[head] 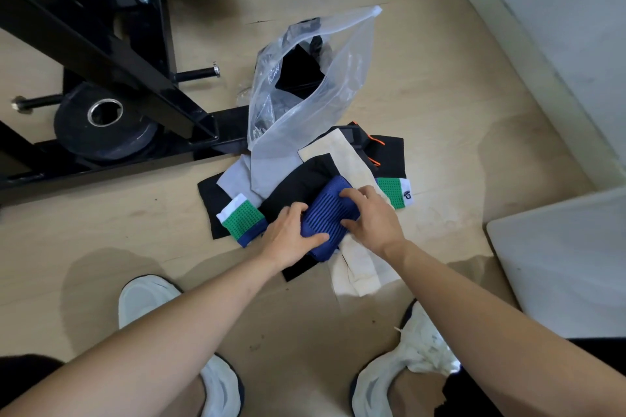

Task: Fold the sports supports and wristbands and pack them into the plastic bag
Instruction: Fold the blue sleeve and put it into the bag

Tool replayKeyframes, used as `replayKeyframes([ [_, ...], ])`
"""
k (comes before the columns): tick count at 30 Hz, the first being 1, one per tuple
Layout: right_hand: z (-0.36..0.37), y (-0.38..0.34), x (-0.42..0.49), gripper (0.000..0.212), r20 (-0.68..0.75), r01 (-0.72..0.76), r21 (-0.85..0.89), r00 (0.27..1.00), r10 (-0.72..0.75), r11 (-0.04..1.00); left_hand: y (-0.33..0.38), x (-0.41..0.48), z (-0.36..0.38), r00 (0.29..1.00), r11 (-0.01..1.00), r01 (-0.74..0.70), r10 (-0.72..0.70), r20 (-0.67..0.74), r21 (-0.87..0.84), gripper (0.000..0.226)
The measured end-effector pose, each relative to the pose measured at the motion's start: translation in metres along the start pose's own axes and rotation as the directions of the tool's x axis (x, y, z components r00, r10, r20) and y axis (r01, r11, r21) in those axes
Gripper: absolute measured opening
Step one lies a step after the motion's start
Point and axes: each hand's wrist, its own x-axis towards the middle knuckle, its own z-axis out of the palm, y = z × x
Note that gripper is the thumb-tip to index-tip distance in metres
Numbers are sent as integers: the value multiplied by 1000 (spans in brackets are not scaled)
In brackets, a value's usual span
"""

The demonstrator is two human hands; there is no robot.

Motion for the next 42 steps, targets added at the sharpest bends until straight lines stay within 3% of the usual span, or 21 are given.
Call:
replayKeyframes([
  [3, -4, -3, 1, 56, 20, -3, -61, 1000, 4, 998, 5, 2, 2, 999, 999, 32, -32, -6, 19, 79],
  [7, -22, -6, 9, 61, 68, 62, -143, 996, -53, 988, 13, 0, -7, 998, 994, 44, -48, -38, -100, 70],
  [11, -60, -17, 23, 88, 159, 253, -173, 961, -227, 952, 19, 2, -37, 992, 970, -78, 53, -113, -230, 55],
  [14, -86, -37, 32, 80, 301, 326, -188, 917, -261, 927, 26, 7, -68, 984, 919, -168, 137, -111, -357, 50],
  [18, -119, -59, 35, 56, 407, 191, 41, 893, -191, 981, 43, 8, -101, 964, 834, -264, 225, -139, -484, 50],
  [23, -144, -67, 32, 57, 381, 84, 325, 900, -212, 942, 62, 7, -115, 941, 726, -326, 192, -278, -606, 50],
  [25, -145, -65, 31, 60, 353, 62, 439, 905, -235, 896, 69, 7, -118, 933, 736, -340, 188, -307, -585, 49],
  [28, -147, -64, 31, 73, 273, 39, 555, 935, -227, 831, 74, 7, -127, 878, 823, -389, 196, -436, -414, 44],
  [31, -156, -64, 36, 68, 199, 9, 599, 967, -160, 801, 69, 10, -143, 695, 904, -395, 179, -696, -162, 32],
  [33, -162, -63, 41, 63, 178, -25, 639, 977, -116, 769, 63, 18, -152, 644, 943, -326, 173, -745, -62, 29],
  [36, -169, -69, 51, 54, 116, -13, 656, 990, -83, 754, 56, 37, -166, 804, 980, -198, 157, -574, -9, 38],
  [38, -171, -76, 59, 48, 82, -5, 670, 994, -68, 742, 52, 50, -176, 887, 971, -229, 177, -427, -72, 54],
  [42, -170, -102, 87, 40, 61, -42, 790, 998, -10, 612, 54, 66, -196, 872, 935, -339, 272, -406, -103, 82],
])
